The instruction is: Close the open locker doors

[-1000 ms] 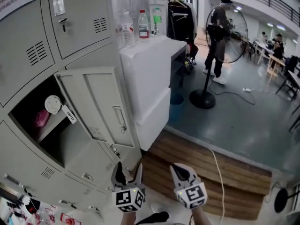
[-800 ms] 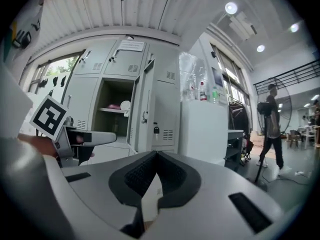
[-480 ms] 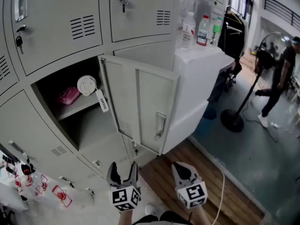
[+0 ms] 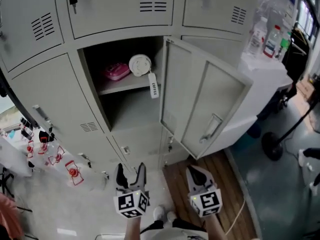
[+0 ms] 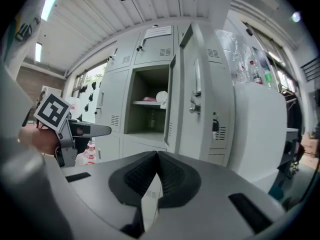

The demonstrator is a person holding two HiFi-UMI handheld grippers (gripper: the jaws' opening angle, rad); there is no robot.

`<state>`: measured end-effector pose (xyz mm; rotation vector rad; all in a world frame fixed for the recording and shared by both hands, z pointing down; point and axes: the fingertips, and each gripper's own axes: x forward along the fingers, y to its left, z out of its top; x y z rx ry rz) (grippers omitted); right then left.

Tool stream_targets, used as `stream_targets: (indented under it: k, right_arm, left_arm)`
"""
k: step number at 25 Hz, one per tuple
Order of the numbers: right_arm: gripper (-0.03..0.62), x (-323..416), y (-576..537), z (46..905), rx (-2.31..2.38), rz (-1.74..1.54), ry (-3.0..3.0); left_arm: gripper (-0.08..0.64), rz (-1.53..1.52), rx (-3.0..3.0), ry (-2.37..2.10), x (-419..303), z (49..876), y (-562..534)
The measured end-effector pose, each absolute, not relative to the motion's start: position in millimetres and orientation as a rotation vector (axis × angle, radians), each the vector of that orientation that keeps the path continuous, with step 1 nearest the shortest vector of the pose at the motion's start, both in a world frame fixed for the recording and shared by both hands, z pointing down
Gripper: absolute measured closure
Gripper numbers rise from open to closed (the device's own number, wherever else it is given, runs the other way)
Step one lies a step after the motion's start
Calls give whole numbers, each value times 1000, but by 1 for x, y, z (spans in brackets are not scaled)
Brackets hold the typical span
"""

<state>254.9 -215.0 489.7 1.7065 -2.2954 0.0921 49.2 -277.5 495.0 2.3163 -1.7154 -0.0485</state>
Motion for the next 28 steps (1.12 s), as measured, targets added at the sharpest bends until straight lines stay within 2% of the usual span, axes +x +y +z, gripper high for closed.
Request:
stream_targets:
  k: [10, 16, 28]
  right_arm:
    - [586, 224, -220, 483, 1498, 35, -2500]
    - [586, 239, -212, 484, 1520, 33, -2506]
    - [586, 307, -198, 479, 1725, 83, -2422]
  left_arm:
    - [219, -114, 2224, -1877, 37, 474, -248]
    - [220, -109, 2259, -1876, 55, 464, -244]
    - [219, -199, 2602, -1574, 193, 385, -257]
